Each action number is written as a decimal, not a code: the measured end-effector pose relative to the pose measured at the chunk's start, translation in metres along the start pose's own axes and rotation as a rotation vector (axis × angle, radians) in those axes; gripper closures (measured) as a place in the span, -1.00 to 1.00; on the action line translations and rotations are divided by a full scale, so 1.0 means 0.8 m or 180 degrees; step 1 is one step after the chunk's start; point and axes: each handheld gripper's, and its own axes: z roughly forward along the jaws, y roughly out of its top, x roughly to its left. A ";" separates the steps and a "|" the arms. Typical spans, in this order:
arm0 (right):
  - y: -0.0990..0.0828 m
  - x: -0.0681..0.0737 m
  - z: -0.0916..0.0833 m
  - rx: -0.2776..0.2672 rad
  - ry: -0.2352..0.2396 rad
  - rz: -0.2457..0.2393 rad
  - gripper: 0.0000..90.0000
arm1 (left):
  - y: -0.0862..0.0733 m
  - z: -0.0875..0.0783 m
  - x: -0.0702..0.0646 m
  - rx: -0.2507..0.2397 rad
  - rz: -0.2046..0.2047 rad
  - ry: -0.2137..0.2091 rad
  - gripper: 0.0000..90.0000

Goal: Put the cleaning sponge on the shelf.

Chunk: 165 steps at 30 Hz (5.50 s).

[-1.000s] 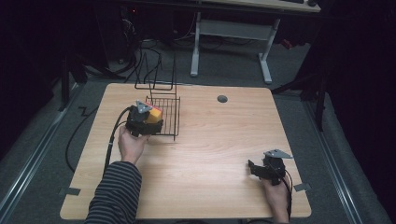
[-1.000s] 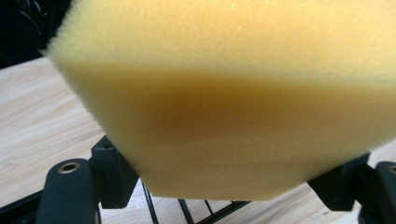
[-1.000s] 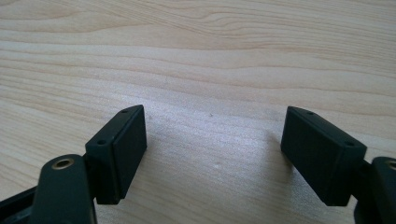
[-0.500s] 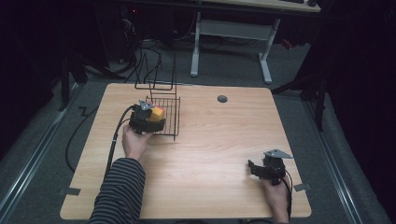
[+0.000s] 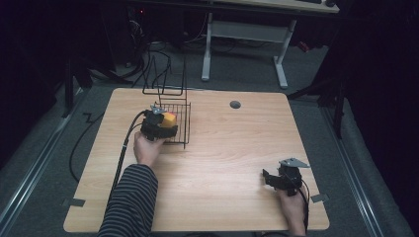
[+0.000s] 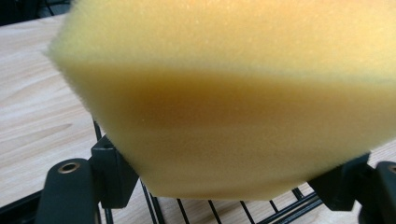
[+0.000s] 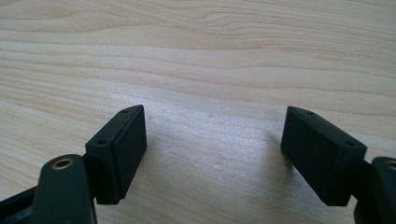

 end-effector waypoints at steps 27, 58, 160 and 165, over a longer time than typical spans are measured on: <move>0.000 0.000 0.000 0.0000 0.0000 -0.0001 -0.50 | -0.002 0.011 0.000 0.0025 -0.0111 -0.0121 -0.61; 0.000 0.000 0.000 -0.0001 -0.0005 -0.0012 -0.50 | -0.005 -0.008 -0.003 -0.0019 -0.0021 -0.0154 -1.00; 0.000 0.000 0.000 -0.0002 -0.0006 -0.0009 -0.50 | -0.199 -0.091 0.000 0.0085 0.0005 0.0049 -0.66; 0.000 0.000 0.000 -0.0002 -0.0005 -0.0009 -0.50 | -0.199 -0.091 0.000 0.0086 0.0001 0.0053 -0.66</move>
